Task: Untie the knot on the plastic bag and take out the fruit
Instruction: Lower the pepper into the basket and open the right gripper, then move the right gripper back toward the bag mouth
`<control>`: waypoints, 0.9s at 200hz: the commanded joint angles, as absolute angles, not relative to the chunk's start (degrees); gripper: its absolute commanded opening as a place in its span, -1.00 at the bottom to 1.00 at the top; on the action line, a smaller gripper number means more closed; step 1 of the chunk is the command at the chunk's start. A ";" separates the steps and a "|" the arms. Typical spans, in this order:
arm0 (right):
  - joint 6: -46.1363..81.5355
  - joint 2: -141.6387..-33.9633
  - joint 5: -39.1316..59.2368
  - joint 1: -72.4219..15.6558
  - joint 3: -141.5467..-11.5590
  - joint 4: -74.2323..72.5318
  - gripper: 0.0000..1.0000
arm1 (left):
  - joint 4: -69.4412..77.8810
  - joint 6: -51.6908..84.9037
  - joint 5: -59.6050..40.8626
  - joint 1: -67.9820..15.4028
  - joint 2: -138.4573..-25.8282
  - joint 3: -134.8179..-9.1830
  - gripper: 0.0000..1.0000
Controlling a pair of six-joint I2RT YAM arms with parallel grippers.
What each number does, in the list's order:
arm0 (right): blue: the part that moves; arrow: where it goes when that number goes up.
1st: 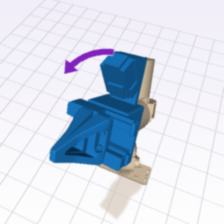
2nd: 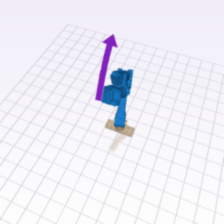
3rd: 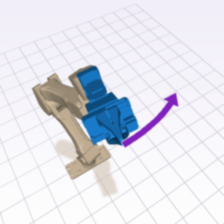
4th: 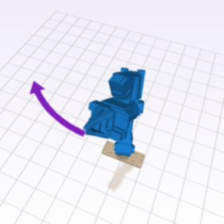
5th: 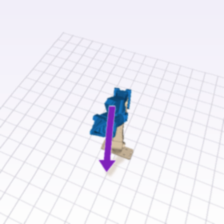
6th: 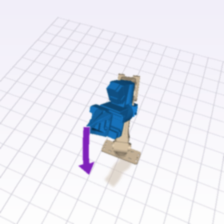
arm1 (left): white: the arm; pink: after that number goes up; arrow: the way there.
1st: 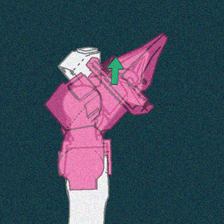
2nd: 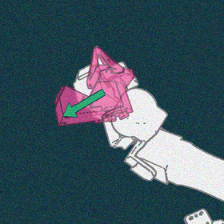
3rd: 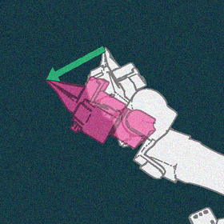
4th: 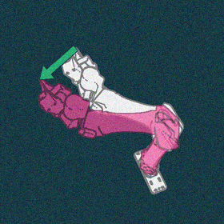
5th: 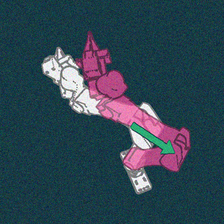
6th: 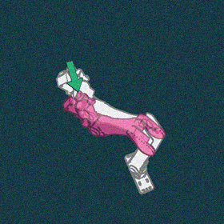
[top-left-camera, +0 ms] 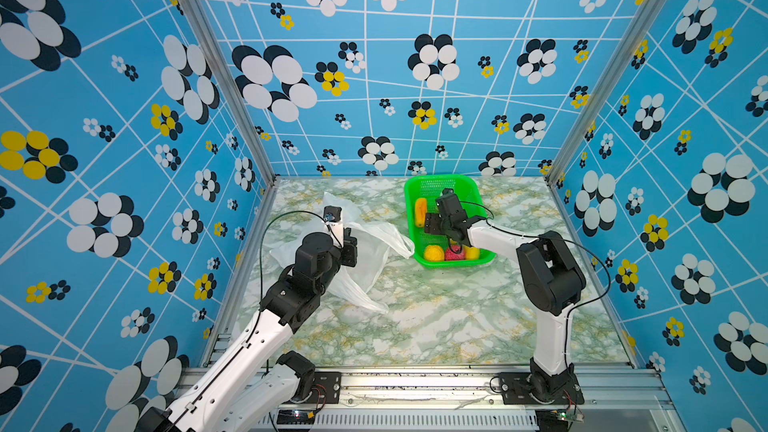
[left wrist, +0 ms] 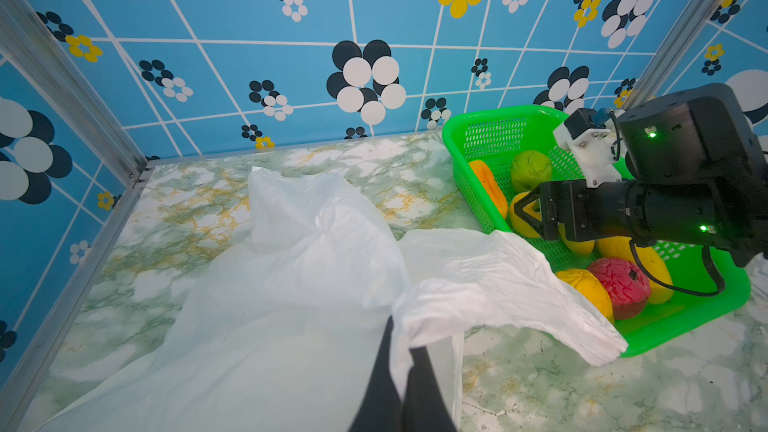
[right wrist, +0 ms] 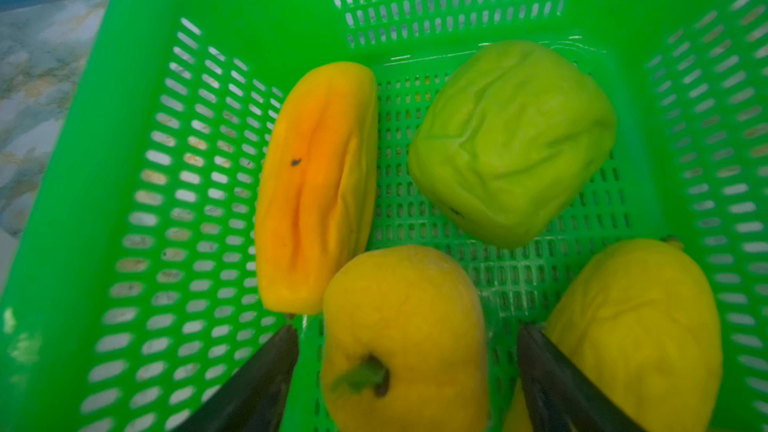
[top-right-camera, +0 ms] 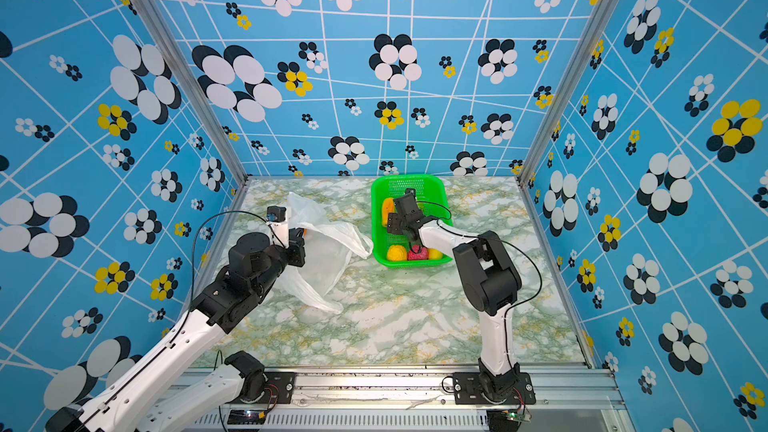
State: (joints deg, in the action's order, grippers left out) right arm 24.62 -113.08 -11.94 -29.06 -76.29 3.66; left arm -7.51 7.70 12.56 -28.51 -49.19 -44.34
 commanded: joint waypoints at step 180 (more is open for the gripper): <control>8.66 -94.66 -5.81 -60.64 -48.65 -39.72 -0.35 | -6.37 8.01 10.26 -28.21 -46.60 -42.92 -1.00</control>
